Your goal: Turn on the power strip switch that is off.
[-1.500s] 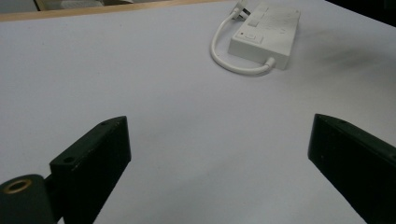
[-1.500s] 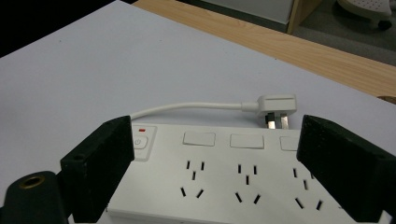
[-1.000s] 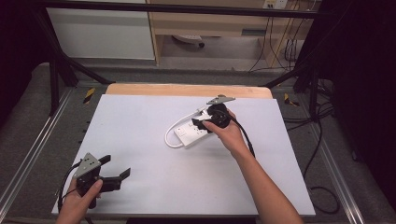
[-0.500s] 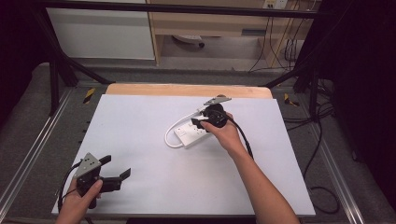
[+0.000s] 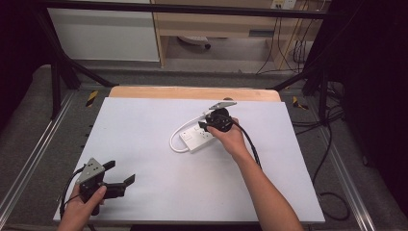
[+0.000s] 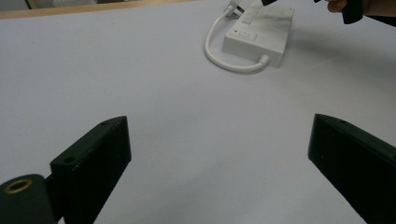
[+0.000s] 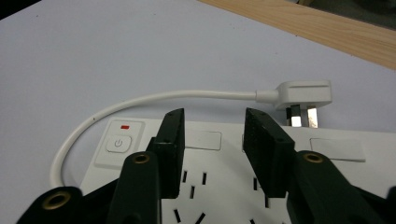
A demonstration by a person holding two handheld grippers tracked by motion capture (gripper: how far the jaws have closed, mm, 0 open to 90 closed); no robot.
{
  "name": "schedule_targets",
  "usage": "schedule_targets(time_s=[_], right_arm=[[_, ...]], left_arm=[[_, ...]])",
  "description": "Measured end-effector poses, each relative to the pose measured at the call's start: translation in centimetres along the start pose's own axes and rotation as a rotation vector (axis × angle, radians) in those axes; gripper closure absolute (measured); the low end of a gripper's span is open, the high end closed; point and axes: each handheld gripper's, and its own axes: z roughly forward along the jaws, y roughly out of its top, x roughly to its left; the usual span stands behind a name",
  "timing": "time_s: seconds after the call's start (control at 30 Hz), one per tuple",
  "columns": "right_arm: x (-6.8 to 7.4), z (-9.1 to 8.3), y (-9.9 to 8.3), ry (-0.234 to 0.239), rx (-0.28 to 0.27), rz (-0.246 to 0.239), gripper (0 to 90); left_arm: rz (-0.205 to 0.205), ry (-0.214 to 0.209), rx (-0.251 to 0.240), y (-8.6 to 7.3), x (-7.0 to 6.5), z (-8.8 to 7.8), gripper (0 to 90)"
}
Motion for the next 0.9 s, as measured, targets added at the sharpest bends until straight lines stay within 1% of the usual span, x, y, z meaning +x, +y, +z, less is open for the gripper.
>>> schedule_targets(time_s=[0.07, 0.13, 0.27, 0.4, 0.47, 0.63, 0.73, 0.8, 0.9], right_arm=[[-0.1, 0.2, -0.1, 0.006, -0.004, 0.016, 62.7], [0.0, 0.4, -0.2, -0.001, -0.004, 0.007, 65.3], [0.3, 0.8, -0.4, -0.003, -0.012, 0.006, 70.8], [0.6, 1.1, -0.4, 0.006, -0.029, 0.012, 77.8], [0.7, 1.2, -0.4, 0.012, -0.036, 0.006, 81.0], [1.0, 1.4, -0.5, -0.001, -0.052, -0.006, 85.7], [1.2, 1.5, -0.5, -0.014, -0.066, -0.012, 88.3], [1.2, 1.6, -0.5, -0.013, -0.073, -0.018, 89.9], [1.4, 1.8, -0.6, -0.001, -0.068, -0.024, 90.0]], left_arm=[[-0.001, 0.0, 0.002, 0.0, 0.0, 0.0, 6.1], [0.002, 0.001, 0.004, 0.0, 0.0, 0.0, 6.1], [0.003, 0.001, 0.007, 0.0, 0.0, 0.0, 6.2], [0.005, 0.001, 0.008, -0.1, 0.0, 0.1, 6.1], [0.006, 0.002, 0.01, 0.0, 0.0, 0.1, 6.1], [0.008, 0.002, 0.011, 0.0, -0.1, 0.1, 6.2], [0.004, 0.01, 0.008, 0.0, 0.0, 0.0, 5.9], [0.0, 0.013, 0.005, 0.0, 0.1, 0.0, 5.9], [0.0, 0.01, 0.007, 0.0, 0.1, 0.0, 5.9]])
